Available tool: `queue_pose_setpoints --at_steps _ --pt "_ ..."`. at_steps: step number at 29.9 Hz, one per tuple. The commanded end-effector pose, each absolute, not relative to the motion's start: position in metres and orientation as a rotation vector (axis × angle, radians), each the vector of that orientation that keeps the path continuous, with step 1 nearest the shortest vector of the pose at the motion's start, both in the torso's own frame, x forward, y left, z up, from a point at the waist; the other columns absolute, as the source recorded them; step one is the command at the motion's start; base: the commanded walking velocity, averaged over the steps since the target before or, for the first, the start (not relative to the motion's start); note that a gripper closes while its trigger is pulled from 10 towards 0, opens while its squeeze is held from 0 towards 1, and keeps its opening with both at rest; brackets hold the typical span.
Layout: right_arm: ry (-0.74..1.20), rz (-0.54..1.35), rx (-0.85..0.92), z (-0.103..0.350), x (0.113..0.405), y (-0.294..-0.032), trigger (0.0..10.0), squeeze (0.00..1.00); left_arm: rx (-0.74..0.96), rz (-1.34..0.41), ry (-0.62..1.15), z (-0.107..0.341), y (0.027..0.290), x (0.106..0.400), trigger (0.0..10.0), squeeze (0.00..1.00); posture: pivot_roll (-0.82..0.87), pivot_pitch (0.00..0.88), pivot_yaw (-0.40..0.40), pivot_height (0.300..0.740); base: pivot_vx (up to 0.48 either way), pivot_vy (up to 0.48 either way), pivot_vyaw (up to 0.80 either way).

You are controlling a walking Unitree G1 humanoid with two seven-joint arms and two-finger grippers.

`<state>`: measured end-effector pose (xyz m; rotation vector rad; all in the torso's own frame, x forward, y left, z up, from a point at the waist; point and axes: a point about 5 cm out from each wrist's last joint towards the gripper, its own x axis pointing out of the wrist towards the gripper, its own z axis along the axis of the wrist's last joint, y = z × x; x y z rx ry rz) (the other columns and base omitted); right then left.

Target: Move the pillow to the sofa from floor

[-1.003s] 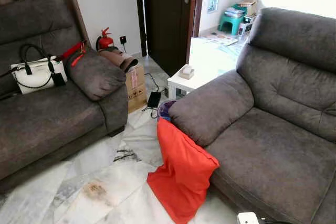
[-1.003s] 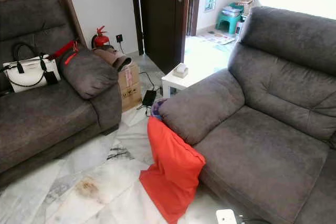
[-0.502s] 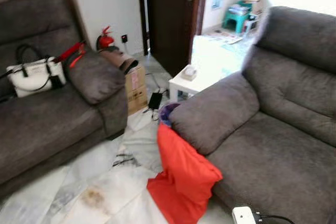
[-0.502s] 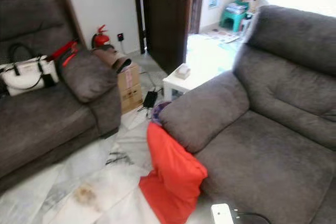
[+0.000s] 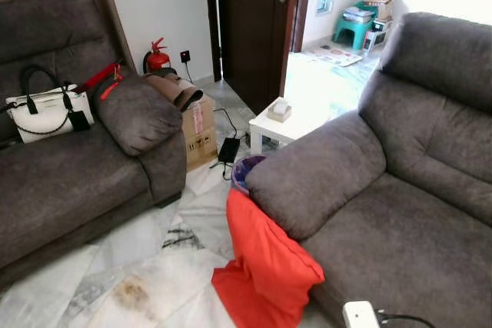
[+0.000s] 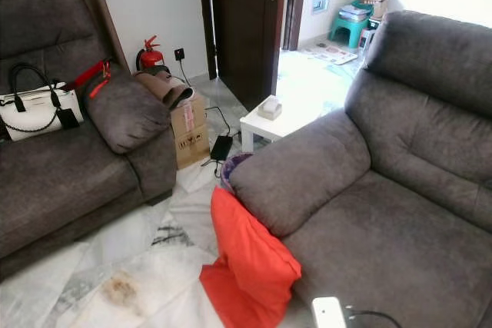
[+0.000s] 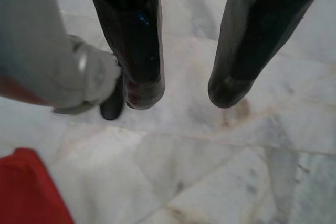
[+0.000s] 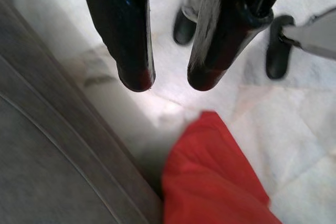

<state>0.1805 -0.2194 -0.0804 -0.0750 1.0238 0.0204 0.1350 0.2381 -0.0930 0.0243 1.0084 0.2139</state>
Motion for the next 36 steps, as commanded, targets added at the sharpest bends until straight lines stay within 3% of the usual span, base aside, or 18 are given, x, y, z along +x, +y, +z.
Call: queue_pose_setpoints --at_steps 1,10,14,19,21,23,24,27,32,36 --pt "1.014 0.04 -0.073 -0.079 0.185 -0.214 10.0 0.0 0.035 0.22 1.045 -0.096 0.242 0.126 10.0 0.0 0.07 0.0 0.006 0.74 0.0 0.0 0.0" --pt "1.009 0.031 -0.064 -0.079 0.186 -0.214 10.0 0.0 0.041 0.219 1.038 -0.095 0.242 0.128 10.0 0.0 0.06 0.0 0.001 0.74 0.0 0.0 0.0" --pt "0.983 -0.003 -0.013 -0.078 0.187 -0.213 10.0 0.0 0.062 0.221 0.97 -0.088 0.246 0.142 10.0 0.0 0.07 0.0 0.002 0.74 0.0 0.0 0.0" --pt "0.922 -0.056 0.057 -0.076 0.19 -0.212 10.0 0.0 0.092 0.229 0.813 -0.064 0.261 0.182 10.0 0.0 0.06 0.0 0.005 0.74 0.0 0.0 0.0" --pt "0.846 -0.052 0.042 -0.072 0.195 -0.213 10.0 0.0 0.021 0.273 0.598 -0.033 0.271 0.223 10.0 0.0 0.06 0.0 -0.003 0.74 0.0 0.0 0.0" --pt "0.839 -0.049 0.04 -0.071 0.195 -0.214 10.0 0.0 0.012 0.278 0.58 -0.03 0.271 0.226 10.0 0.0 0.06 0.0 -0.003 0.74 0.0 0.0 0.0" --pt "0.638 0.017 0.061 -0.045 0.235 -0.203 10.0 0.0 0.008 0.274 0.43 -0.006 0.274 0.25 10.0 0.0 0.06 0.0 -0.006 0.74 0.0 0.0 0.0" --pt "0.475 0.038 0.09 -0.021 0.261 -0.201 10.0 0.0 0.061 0.186 0.246 0.021 0.263 0.272 10.0 0.0 0.03 0.0 0.005 0.74 0.0 0.0 0.0" --pt "0.352 0.008 0.113 -0.006 0.271 -0.202 10.0 0.0 0.138 0.066 0.177 0.022 0.242 0.263 10.0 0.0 -0.02 0.0 0.047 0.74 0.0 0.0 0.0" --pt "0.326 0.027 0.106 -0.005 0.271 -0.197 10.0 0.0 0.139 0.067 0.188 0.017 0.241 0.256 10.0 0.0 -0.02 0.0 0.051 0.74 0.0 0.0 0.0"
